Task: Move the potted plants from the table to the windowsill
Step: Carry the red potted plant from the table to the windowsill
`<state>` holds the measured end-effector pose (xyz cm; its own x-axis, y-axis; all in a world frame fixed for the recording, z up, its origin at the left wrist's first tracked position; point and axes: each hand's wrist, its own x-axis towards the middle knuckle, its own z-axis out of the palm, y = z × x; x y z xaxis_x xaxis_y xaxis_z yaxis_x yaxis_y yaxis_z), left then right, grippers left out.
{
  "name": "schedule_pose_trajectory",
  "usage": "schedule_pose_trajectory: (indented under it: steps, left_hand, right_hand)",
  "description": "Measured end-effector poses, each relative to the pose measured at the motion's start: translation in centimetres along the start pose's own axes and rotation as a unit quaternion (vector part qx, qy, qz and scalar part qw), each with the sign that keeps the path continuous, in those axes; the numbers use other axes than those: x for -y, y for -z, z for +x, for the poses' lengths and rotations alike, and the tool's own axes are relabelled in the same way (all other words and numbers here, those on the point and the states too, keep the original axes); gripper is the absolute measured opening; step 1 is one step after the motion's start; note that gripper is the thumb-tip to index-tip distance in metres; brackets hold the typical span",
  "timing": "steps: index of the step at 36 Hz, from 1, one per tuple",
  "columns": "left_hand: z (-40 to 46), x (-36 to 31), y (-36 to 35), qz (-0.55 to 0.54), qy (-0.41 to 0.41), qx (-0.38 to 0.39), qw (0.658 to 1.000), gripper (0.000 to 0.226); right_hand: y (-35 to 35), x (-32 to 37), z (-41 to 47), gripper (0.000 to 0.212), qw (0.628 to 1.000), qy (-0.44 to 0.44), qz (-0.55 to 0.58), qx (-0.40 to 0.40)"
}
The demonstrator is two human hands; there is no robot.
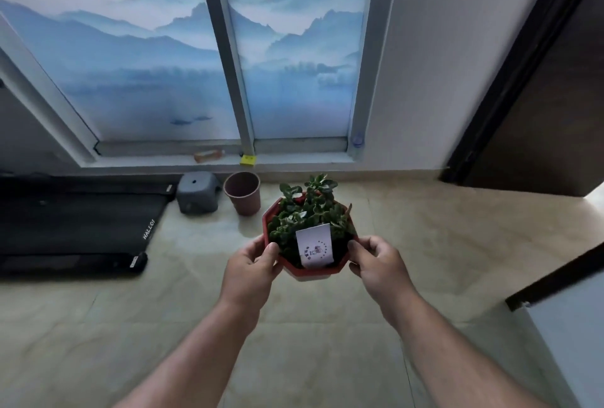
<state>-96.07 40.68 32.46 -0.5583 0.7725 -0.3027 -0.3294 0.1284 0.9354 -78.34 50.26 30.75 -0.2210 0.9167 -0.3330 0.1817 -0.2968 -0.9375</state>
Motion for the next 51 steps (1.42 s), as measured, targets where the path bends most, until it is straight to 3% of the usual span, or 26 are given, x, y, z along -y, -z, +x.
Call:
schedule_pose_trajectory:
  steps: [20,29,38,51]
  left_hand:
    - [28.2,-8.1,5.9,-0.014,0.028,-0.012,0.999,0.023]
    - [39.9,-8.7,4.1,0.015,0.064,-0.025,0.998,0.022]
    - [53.1,-9.1,-1.0,0.112,0.101,-0.067,0.986,0.019]
    - [68.1,-9.1,-4.1,0.073,0.143,-0.094,0.983,0.020]
  right_hand:
    - [-16.6,9.2,23.5,0.016,0.999,-0.031,-0.004,0.016]
    - [-19.3,11.3,35.5,0.016,0.999,-0.045,-0.007,0.029]
    - [-19.6,13.2,50.5,0.012,0.995,-0.071,-0.002,0.064]
    - [-22.3,15.7,66.4,0.011,0.989,-0.111,-0.035,0.087]
